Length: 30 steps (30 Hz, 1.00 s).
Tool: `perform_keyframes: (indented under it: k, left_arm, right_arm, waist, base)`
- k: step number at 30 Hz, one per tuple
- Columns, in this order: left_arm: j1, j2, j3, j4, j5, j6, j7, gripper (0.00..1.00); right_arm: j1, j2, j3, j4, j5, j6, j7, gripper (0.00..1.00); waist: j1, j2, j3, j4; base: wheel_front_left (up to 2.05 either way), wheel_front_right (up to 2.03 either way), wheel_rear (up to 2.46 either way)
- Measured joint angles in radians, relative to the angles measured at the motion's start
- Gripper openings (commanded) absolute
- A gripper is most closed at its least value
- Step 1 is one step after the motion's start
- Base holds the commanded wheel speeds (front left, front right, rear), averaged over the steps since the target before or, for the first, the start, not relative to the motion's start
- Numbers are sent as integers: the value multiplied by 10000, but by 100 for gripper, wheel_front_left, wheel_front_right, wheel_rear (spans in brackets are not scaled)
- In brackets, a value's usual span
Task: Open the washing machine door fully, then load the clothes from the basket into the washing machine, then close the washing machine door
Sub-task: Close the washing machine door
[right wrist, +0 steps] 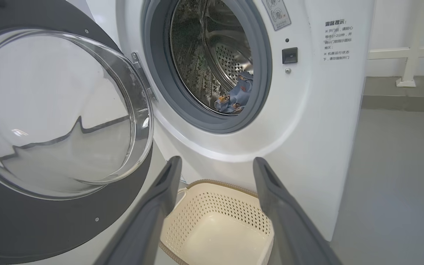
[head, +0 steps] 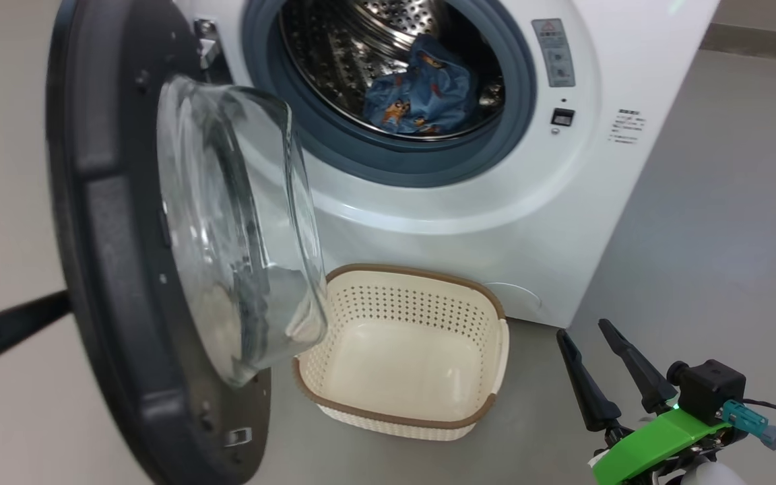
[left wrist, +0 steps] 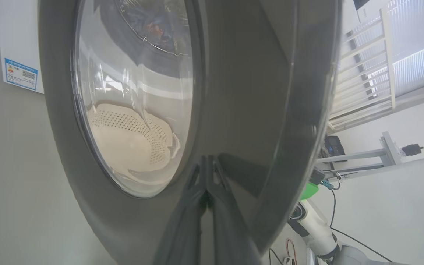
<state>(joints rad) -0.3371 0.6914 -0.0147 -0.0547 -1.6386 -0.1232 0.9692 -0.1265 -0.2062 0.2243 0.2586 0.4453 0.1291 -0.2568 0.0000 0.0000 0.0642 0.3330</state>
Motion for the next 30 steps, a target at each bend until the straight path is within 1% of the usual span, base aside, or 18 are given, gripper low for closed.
perform_keyframes:
  k: [1,2,3,4,10,17,23,30]
  left_arm:
    - [-10,-127,-84,-56,48,0,0,0]
    - [-10,-127,-84,-56,48,0,0,0]
    - [-36,-428,-201,-77,63,0,-13,0]
    - [-83,-545,-267,-71,96,0,-21,0]
    - [-641,-1055,-575,-48,435,0,-153,0]
    - [-1529,-1689,-911,196,690,0,-476,0]
    - [-2148,-1952,-1005,790,1070,-2,-1001,0]
    - [-2425,-1965,-928,1308,1315,-2,-1847,0]
  right_arm:
    - [-1,17,-25,-6,0,0,0,100]
    - [-1,17,-25,-6,0,0,0,100]
    - [-2,52,-59,-19,0,0,0,100]
    - [-6,73,-75,-29,0,0,0,100]
    - [-31,165,-234,-90,-13,0,0,100]
    - [-34,297,-414,-173,-27,0,0,100]
    - [-36,458,-456,-211,-27,0,0,100]
    - [-36,504,-447,-219,-29,0,0,100]
  waist:
    - [0,0,13,-78]
    - [0,0,13,-78]
    - [0,0,41,-252]
    - [0,0,55,-345]
    - [0,0,154,-1029]
    - [0,0,276,-1994]
    - [0,0,376,-2914]
    - [0,0,494,-3978]
  base:
    - [0,0,0]
    - [0,0,0]
    - [0,0,0]
    - [0,0,0]
    - [0,0,0]
    - [0,0,0]
    - [0,0,0]
    - [0,0,0]
